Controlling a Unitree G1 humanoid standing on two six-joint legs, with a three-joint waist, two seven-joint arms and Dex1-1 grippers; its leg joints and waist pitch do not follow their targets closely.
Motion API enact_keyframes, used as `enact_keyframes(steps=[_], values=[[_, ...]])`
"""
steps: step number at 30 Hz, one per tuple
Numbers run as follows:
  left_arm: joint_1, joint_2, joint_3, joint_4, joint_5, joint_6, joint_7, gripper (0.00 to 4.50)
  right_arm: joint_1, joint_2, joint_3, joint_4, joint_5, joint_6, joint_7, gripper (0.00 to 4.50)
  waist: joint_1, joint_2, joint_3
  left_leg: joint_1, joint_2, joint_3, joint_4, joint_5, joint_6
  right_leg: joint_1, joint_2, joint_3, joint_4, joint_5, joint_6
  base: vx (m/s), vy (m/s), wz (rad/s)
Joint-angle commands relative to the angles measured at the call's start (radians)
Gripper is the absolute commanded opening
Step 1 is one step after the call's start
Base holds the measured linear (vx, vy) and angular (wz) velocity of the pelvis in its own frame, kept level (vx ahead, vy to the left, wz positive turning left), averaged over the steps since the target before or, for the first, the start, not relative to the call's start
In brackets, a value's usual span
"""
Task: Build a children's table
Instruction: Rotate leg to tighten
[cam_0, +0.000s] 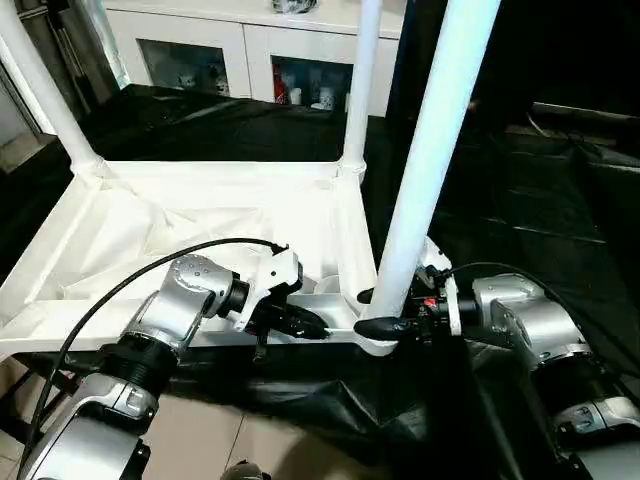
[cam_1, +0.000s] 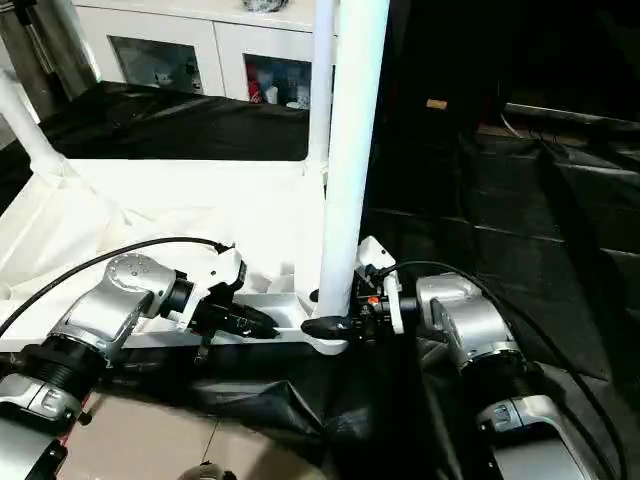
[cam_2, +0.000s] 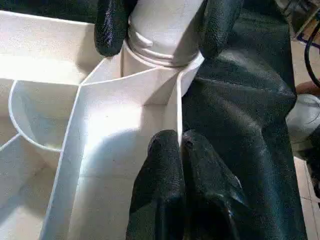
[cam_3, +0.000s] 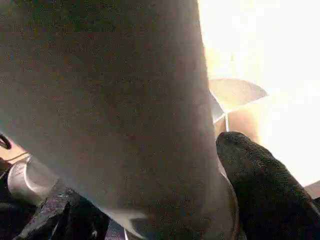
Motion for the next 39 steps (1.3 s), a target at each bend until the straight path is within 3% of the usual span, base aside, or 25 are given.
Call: enact_keyframes(steps=[1,2,3,7,9,16,18,19,20,27,34,39], values=[[-0.047,-0.070,0.025,0.001,-0.030,0.002,0.100,0.00,0.012,0.061,0.038,0.003,-0.017,-0.014,-0.051,2.86,-0.002,-0.006,-0.066,0.009,0.024,0.001,-0.059,-0.202,0.041,0.048,-0.077,0.043,-0.075,-0.299,-0.187,0.000,0.000,0.00],[-0.047,-0.070,0.025,0.001,-0.030,0.002,0.100,0.00,0.012,0.061,0.038,0.003,-0.017,-0.014,-0.051,2.85,-0.002,-0.006,-0.066,0.010,0.023,0.002,-0.059,-0.206,0.040,0.048,-0.076,0.043,-0.077,-0.312,-0.184,0.000,0.000,0.00],[-0.064,-0.089,0.044,0.021,-0.028,0.005,0.154,0.00,0.004,0.092,0.015,0.033,-0.026,-0.021,-0.131,2.79,-0.003,-0.015,-0.066,0.008,0.023,0.001,-0.060,-0.208,0.038,0.051,-0.077,0.042,-0.078,-0.334,-0.174,0.000,0.000,0.00],[-0.124,-0.152,0.091,0.088,-0.013,0.026,0.322,0.00,-0.038,0.211,-0.067,0.172,-0.049,-0.079,-0.430,2.68,-0.016,-0.012,-0.062,0.013,0.017,-0.003,-0.062,-0.231,0.009,0.042,-0.082,0.041,-0.088,-0.438,-0.141,0.000,0.000,0.00],[-0.147,-0.185,0.107,0.111,-0.007,0.042,0.402,0.00,-0.062,0.258,-0.098,0.235,-0.050,-0.091,-0.552,2.62,-0.031,-0.011,-0.060,0.006,0.014,-0.009,-0.066,-0.241,0.001,0.049,-0.081,0.037,-0.091,-0.465,-0.123,0.000,0.000,0.00],[-0.187,-0.257,0.124,0.178,0.015,0.013,0.544,0.00,-0.128,0.396,-0.174,0.337,-0.042,-0.153,-0.779,2.56,-0.040,-0.005,-0.069,0.007,0.013,-0.003,-0.060,-0.199,0.022,0.050,-0.076,0.043,-0.078,-0.298,-0.176,0.000,0.000,0.00],[-0.190,-0.261,0.121,0.185,0.015,0.004,0.534,0.00,-0.135,0.418,-0.167,0.342,-0.052,-0.193,-0.752,2.56,-0.038,-0.003,-0.072,0.003,0.014,-0.003,-0.060,-0.183,0.032,0.056,-0.076,0.042,-0.071,-0.240,-0.191,0.000,0.000,0.00],[-0.190,-0.261,0.119,0.185,0.015,0.001,0.530,0.00,-0.135,0.421,-0.158,0.340,-0.059,-0.208,-0.741,2.91,-0.039,-0.003,-0.071,0.002,0.015,-0.003,-0.060,-0.181,0.033,0.056,-0.074,0.043,-0.070,-0.228,-0.194,0.000,0.000,0.00],[-0.187,-0.256,0.117,0.180,0.014,-0.002,0.519,0.00,-0.132,0.417,-0.152,0.334,-0.057,-0.211,-0.717,2.91,-0.039,-0.002,-0.071,0.003,0.016,-0.003,-0.060,-0.180,0.037,0.057,-0.074,0.043,-0.068,-0.212,-0.203,0.000,0.000,0.00],[-0.146,-0.201,0.089,0.135,-0.005,-0.025,0.370,0.00,-0.098,0.338,-0.101,0.262,-0.047,-0.190,-0.514,3.70,-0.039,-0.004,-0.068,0.002,0.018,-0.002,-0.061,-0.197,0.056,0.060,-0.075,0.044,-0.070,-0.232,-0.205,0.000,0.000,0.00],[-0.084,-0.127,0.041,0.048,-0.038,-0.025,0.164,0.00,-0.063,0.208,-0.051,0.162,-0.027,-0.138,-0.267,3.70,-0.025,0.000,-0.069,0.006,0.027,0.000,-0.061,-0.197,0.064,0.057,-0.074,0.042,-0.062,-0.177,-0.239,0.000,0.000,0.00],[-0.058,-0.073,0.020,-0.006,-0.060,-0.006,0.042,0.00,-0.032,0.111,-0.013,0.088,-0.021,-0.106,-0.101,3.70,-0.014,0.000,-0.067,0.007,0.027,0.001,-0.061,-0.212,0.061,0.055,-0.075,0.043,-0.067,-0.224,-0.224,0.000,0.000,0.00]])
